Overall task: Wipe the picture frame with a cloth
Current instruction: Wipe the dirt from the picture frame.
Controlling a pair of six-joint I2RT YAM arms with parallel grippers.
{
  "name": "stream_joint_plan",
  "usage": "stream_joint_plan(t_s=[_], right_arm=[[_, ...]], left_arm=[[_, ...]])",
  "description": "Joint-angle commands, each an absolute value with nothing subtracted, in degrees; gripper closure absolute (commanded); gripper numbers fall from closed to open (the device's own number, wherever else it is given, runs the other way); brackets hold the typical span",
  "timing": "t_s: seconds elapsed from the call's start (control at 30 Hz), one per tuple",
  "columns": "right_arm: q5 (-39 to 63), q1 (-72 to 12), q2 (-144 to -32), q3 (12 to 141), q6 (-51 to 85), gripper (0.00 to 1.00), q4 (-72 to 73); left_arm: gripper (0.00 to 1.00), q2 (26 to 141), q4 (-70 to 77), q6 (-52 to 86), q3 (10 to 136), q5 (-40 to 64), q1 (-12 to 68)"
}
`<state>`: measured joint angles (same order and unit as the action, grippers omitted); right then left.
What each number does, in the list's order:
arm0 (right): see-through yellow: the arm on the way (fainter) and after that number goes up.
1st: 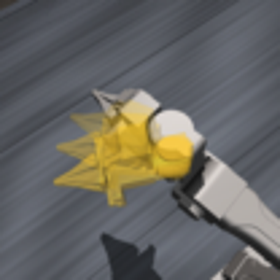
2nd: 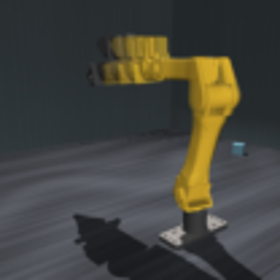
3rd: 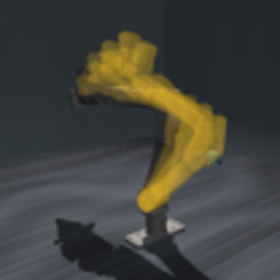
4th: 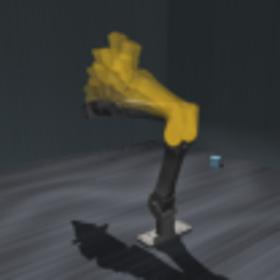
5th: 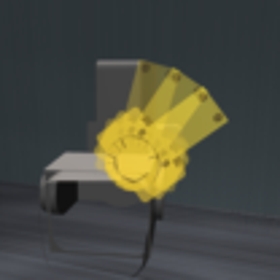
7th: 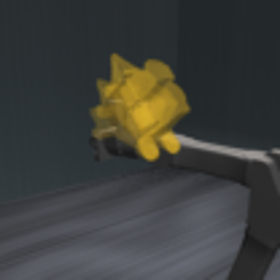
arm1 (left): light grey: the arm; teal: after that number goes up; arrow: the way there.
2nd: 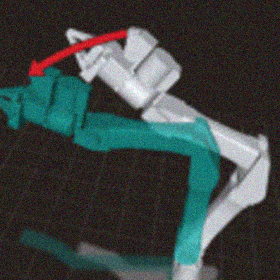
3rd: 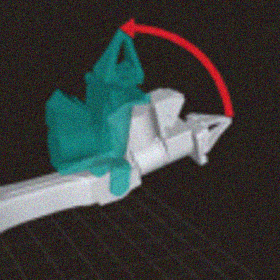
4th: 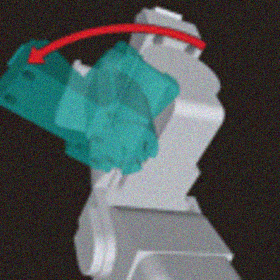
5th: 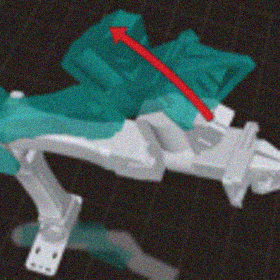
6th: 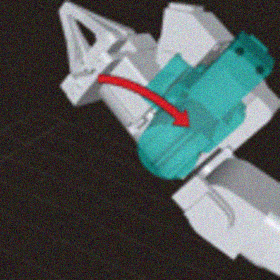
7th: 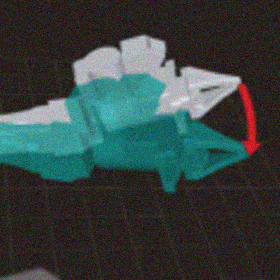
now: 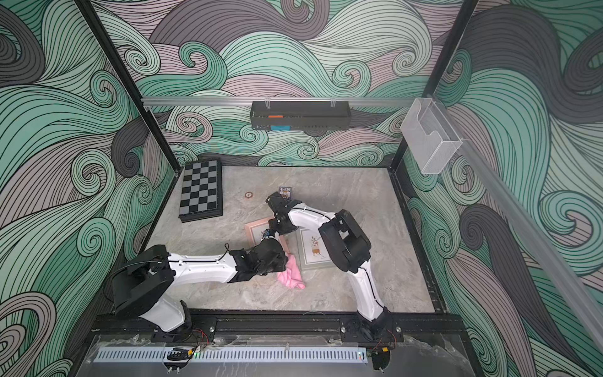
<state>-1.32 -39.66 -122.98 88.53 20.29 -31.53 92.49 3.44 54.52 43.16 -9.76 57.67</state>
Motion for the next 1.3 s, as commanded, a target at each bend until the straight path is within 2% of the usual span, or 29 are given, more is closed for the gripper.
stream_joint_plan(t_s=[0.0,0.17,0.43,0.73,0.83,0.93,1.13,1.27], right_arm=[[-1.48,-38.65,-128.5,86.23,19.18,0.7,-36.95],[-0.99,-38.62,-128.95,86.31,19.14,0.7,-36.95],[-0.87,-38.62,-129.47,86.42,18.99,0.7,-36.99],[-1.15,-38.62,-128.54,85.59,18.63,0.7,-37.0],[-1.15,-38.6,-128.26,85.66,18.54,0.7,-36.95],[-1.62,-38.61,-127.84,85.48,18.46,0.7,-36.93],[-1.95,-38.31,-128.01,85.25,18.11,0.7,-36.94],[-1.36,-38.16,-128.86,85.49,18.11,0.7,-37.0]], left_arm=[[1.0,93.8,4.21,52.78,45.91,-17.36,57.99],[1.0,93.89,-0.39,55.11,46.39,-21.72,57.97],[1.0,90.02,-16.88,68.71,41.66,-26.79,57.97],[1.0,71.81,-42.09,78.82,34.2,-36.52,57.86],[1.0,66.45,-37.19,73.53,31.39,-36.53,57.78],[1.0,65.43,-25.68,66.95,31.39,-30.32,57.79],[1.0,75.12,-15.97,57.05,43.52,-18.45,58.33],[1.0,84.22,-10.28,53.28,48.12,-18.11,58.19]])
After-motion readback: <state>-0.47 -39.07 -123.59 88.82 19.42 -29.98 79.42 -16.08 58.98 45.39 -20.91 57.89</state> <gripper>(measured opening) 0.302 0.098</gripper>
